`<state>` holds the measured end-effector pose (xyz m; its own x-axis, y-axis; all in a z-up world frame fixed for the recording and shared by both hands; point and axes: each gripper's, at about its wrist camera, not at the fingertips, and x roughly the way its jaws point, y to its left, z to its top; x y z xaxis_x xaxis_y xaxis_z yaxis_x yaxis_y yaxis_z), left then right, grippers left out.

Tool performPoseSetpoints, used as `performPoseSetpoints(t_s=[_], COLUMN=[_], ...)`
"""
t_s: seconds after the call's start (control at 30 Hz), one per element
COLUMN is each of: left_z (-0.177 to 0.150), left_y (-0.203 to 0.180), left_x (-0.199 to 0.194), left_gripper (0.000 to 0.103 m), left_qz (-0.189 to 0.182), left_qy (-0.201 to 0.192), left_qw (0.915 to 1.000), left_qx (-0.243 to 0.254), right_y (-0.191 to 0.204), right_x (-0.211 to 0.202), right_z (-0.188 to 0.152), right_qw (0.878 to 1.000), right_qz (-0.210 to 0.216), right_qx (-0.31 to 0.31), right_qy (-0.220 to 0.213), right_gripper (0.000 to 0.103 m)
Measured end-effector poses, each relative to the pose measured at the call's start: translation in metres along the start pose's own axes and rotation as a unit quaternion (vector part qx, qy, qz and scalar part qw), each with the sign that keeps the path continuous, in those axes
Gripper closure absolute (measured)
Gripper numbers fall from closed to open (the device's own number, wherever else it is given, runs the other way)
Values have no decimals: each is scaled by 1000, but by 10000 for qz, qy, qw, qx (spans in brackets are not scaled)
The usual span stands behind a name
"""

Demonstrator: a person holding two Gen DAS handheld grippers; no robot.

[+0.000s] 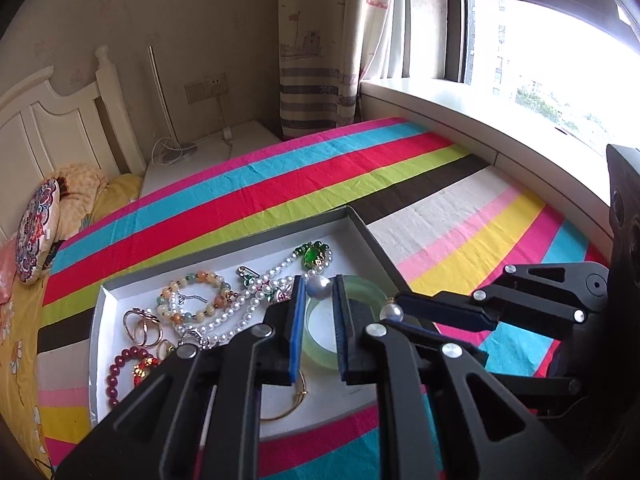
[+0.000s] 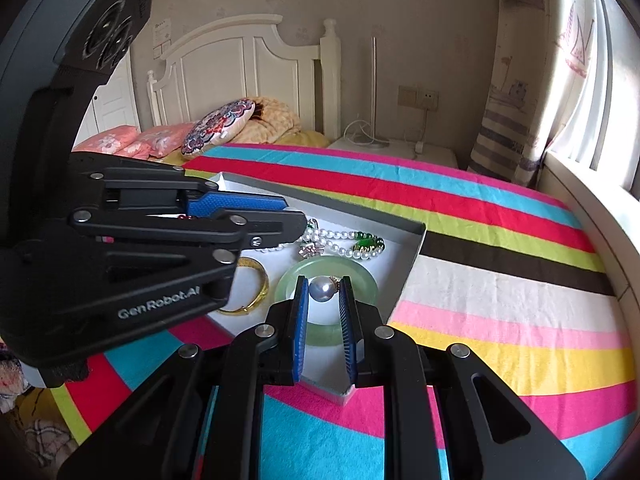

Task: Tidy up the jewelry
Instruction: 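Carry the pearl earrings with the right tool down into the box, then open the right tool and withdraw it from the box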

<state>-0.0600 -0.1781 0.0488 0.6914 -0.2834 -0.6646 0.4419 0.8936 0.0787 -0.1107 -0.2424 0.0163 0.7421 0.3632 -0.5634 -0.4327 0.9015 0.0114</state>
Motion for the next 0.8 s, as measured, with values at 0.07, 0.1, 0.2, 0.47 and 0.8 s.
performPoseSetpoints(t_s=[0.07, 0.1, 0.2, 0.47, 0.8], left_z=[1, 2, 3, 6, 4], left_y=[1, 1, 1, 5, 10], left_x=[9, 14, 23, 39, 41], left_gripper=[90, 90, 90, 90, 63], left_qz=[-12, -17, -18, -22, -3], left_qy=[77, 119, 200, 340, 348], left_qw=[10000, 9999, 9998, 9994, 9992], left_qx=[-18, -31, -32, -94, -214], right_y=[-3, -4, -8, -8, -12], right_x=[7, 10, 16, 23, 29], right_z=[0, 0, 2, 4, 4], right_qw=[10000, 9999, 9997, 9995, 9988], right_qz=[16, 9, 18, 14, 41], right_qx=[59, 79, 164, 155, 231], right_qy=[50, 76, 154, 283, 433], right_gripper=[86, 86, 86, 86, 83])
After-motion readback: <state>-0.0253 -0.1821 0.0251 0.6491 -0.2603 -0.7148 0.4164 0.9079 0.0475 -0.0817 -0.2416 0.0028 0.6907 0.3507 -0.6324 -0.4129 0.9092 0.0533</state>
